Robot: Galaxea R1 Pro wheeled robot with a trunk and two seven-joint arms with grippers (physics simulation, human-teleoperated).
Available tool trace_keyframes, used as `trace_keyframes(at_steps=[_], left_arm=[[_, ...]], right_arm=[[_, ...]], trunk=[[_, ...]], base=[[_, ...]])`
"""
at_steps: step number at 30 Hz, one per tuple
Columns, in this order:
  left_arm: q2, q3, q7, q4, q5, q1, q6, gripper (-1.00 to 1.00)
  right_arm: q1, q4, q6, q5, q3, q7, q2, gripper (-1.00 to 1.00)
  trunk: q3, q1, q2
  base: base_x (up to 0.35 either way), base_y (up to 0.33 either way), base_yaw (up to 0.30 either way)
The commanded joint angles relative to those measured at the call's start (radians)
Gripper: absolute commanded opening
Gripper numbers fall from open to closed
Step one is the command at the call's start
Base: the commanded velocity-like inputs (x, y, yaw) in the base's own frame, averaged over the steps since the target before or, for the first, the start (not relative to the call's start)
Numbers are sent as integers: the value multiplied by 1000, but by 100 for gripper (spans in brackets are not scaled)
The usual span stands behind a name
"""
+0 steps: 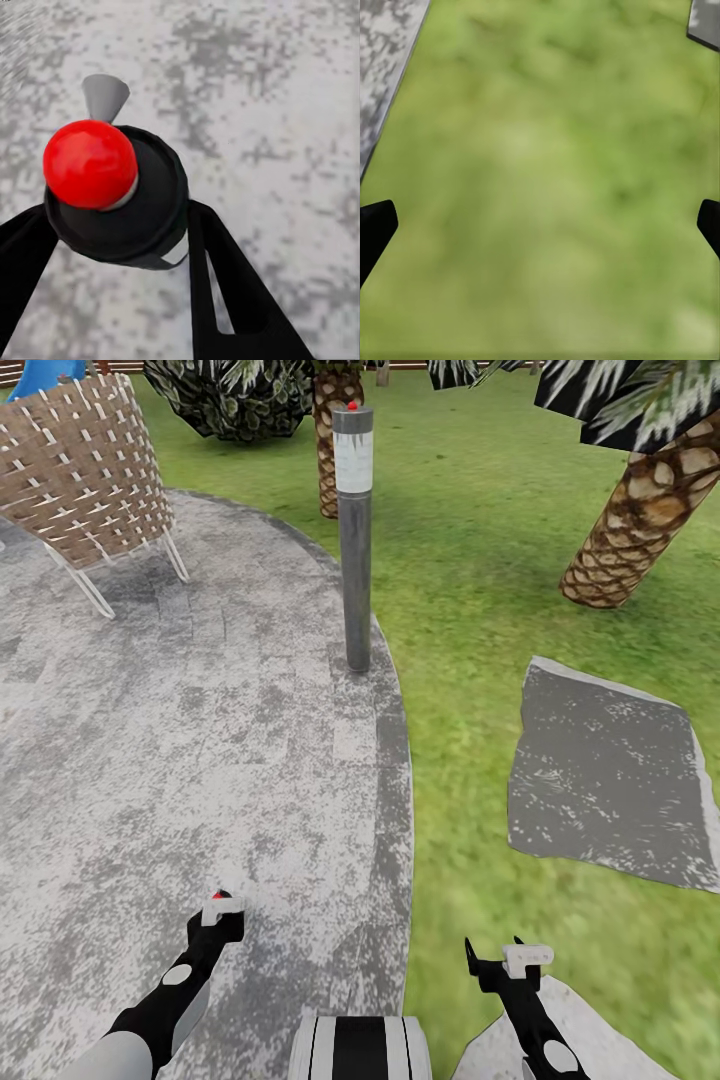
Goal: In the garden, pick up the pesticide atomizer on the floor and spray pesticide onto both trees until each tree trunk is fully covered.
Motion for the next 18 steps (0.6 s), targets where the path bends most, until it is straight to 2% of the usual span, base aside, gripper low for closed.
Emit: trace_keyframes(at_steps=[1, 18], left_arm=[[0, 1, 1, 1, 2, 0, -3, -100], [0, -1, 0, -10, 2, 0, -3, -100]], right_arm=[[0, 1, -3, 1, 0, 0, 0, 100], [-1, 2, -3, 1, 0, 0, 0, 100]], trunk=[[-1, 0, 0], [3, -1, 0]], base=[[0, 0, 0], [0, 0, 0]])
